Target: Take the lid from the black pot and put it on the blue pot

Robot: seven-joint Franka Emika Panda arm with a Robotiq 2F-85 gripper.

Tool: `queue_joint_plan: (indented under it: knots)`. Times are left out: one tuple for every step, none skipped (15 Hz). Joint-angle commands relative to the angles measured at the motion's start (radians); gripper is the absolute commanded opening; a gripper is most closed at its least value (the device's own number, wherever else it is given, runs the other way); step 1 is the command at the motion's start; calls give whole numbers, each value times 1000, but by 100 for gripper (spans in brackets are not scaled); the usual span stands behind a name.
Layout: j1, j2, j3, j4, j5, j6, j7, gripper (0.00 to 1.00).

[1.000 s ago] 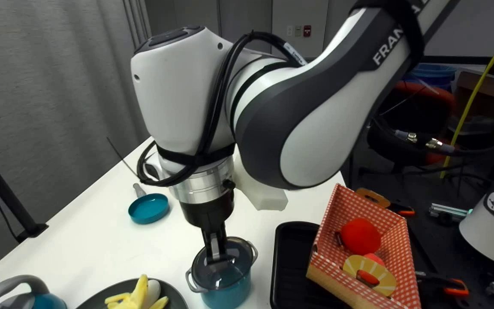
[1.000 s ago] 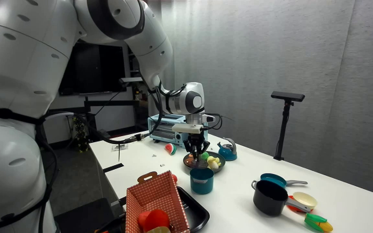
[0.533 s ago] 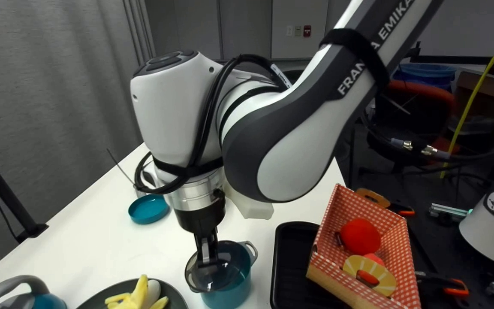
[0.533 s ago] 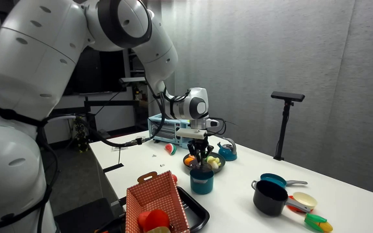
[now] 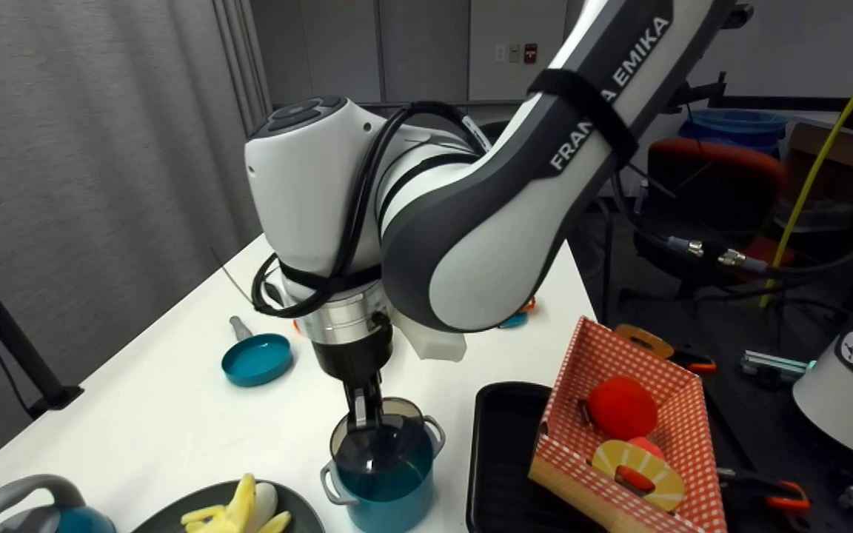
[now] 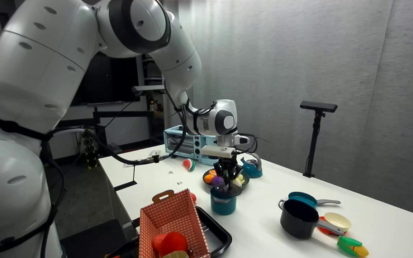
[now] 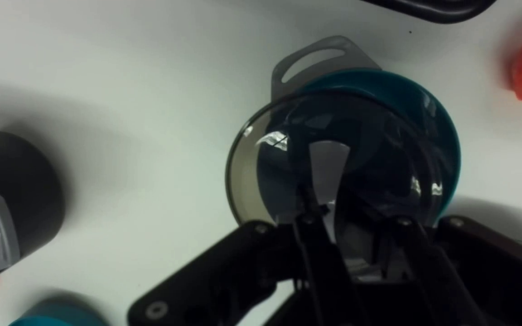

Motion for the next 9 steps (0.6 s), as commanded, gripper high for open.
queue_joint_plan:
  knots:
    - [-9, -4, -7, -19, 16, 27, 2, 4]
    - [-6, 0, -9, -16, 13, 24, 7, 4]
    - [-7, 2, -7, -14, 18, 18, 5, 4]
    - [-6, 3, -7, -13, 19, 16, 7, 4]
    - [-2, 5, -6, -10, 17, 12, 10, 4]
    - [0, 5, -7, -9, 14, 11, 12, 4]
    - [2, 6, -8, -7, 12, 10, 12, 4]
    - [2, 7, -8, -5, 11, 9, 12, 4]
    - [3, 8, -9, -2, 10, 7, 12, 4]
